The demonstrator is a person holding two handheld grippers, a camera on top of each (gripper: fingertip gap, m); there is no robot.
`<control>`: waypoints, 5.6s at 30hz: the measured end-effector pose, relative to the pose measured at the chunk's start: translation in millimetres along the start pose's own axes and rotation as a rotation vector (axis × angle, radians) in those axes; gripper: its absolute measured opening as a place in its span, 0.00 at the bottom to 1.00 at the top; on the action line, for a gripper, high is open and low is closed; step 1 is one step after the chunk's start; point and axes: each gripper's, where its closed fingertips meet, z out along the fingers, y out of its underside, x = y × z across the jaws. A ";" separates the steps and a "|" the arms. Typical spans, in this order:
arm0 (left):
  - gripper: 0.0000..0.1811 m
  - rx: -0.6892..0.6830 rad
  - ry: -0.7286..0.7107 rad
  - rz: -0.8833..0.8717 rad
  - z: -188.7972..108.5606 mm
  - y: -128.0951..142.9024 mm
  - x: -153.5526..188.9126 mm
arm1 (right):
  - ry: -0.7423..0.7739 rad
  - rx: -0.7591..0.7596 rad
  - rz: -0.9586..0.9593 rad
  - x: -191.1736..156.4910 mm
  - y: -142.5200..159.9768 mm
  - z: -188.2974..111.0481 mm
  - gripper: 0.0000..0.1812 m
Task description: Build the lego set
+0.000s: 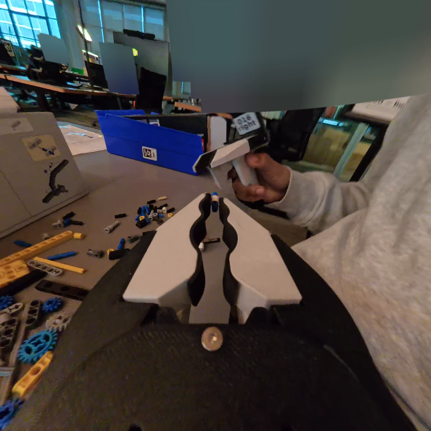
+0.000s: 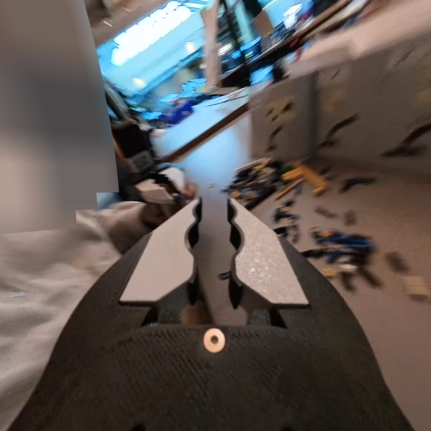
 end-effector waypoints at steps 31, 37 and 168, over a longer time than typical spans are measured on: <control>0.03 0.024 0.026 -0.235 -4.4 4.9 -18.6 | 0.390 0.026 -0.467 19.9 -1.3 13.9 0.33; 0.03 0.101 0.209 -0.407 -6.0 -6.4 -1.6 | 0.022 0.159 -0.446 -40.5 -2.3 18.5 0.20; 0.04 0.155 0.068 -0.446 -4.7 -8.7 -14.1 | 0.531 0.270 -0.720 20.1 -25.1 -15.1 0.00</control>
